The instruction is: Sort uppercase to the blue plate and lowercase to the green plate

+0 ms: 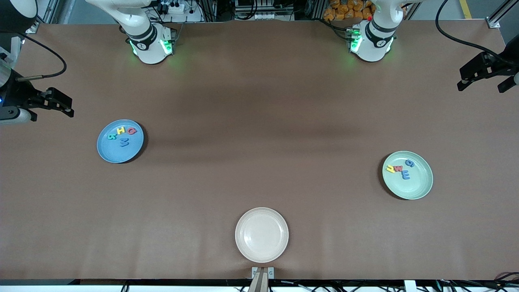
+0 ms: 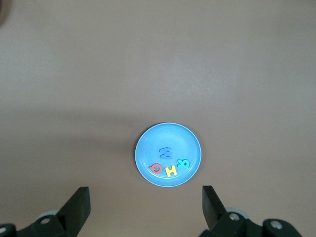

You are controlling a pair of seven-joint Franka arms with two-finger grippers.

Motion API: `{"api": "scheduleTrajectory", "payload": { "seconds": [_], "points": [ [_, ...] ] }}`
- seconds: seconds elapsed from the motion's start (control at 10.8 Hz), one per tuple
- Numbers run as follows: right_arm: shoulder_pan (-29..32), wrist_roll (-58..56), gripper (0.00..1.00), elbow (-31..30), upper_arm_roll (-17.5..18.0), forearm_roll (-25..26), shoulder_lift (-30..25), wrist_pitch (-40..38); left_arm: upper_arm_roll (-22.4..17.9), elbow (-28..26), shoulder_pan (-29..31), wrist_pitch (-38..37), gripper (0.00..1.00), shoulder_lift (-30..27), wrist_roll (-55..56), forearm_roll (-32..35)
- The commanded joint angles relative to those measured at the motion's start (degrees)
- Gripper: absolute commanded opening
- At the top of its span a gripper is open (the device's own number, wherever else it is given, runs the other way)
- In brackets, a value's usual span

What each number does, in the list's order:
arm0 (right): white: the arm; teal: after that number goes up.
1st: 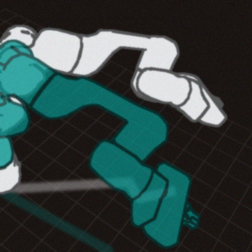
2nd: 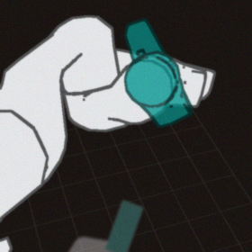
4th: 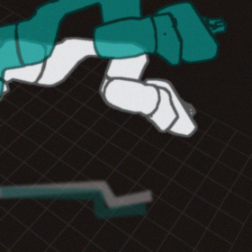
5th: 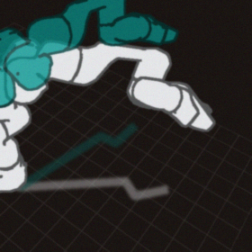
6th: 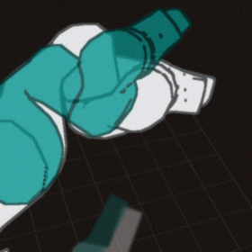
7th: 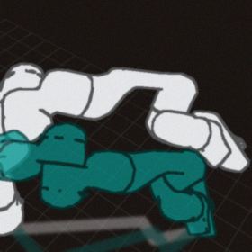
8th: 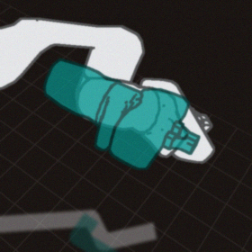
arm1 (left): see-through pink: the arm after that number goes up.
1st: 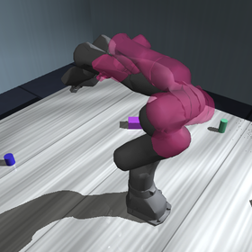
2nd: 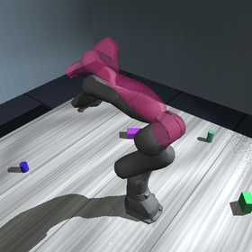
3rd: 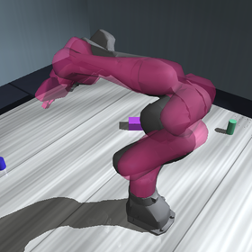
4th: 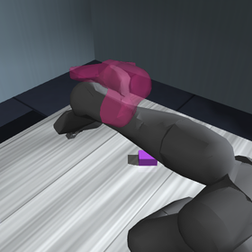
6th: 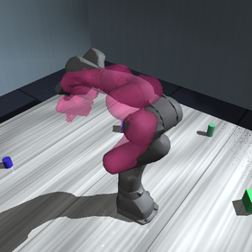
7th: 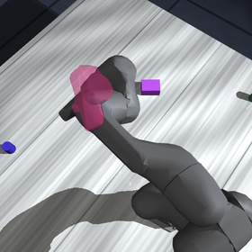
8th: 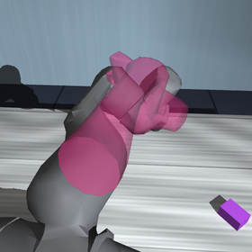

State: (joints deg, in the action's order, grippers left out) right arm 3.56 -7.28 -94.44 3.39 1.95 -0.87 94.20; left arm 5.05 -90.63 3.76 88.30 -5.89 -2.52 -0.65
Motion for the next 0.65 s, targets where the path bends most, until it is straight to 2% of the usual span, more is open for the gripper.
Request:
{"api": "scheduleTrajectory", "payload": {
  "seconds": [0.0, 0.56],
  "points": [
    [1.54, 0.52, 1.00, -0.92, 1.27, -0.63, -1.42, 0.10, 0.23, -0.42, 0.19, 0.12, 1.00, -0.97, -0.29, 0.47],
    [1.27, 0.16, 1.00, -0.31, 1.36, -0.63, -1.50, 0.02, 0.32, -0.33, 0.10, -0.32, 1.00, -1.14, 0.15, 0.56]
  ]
}}
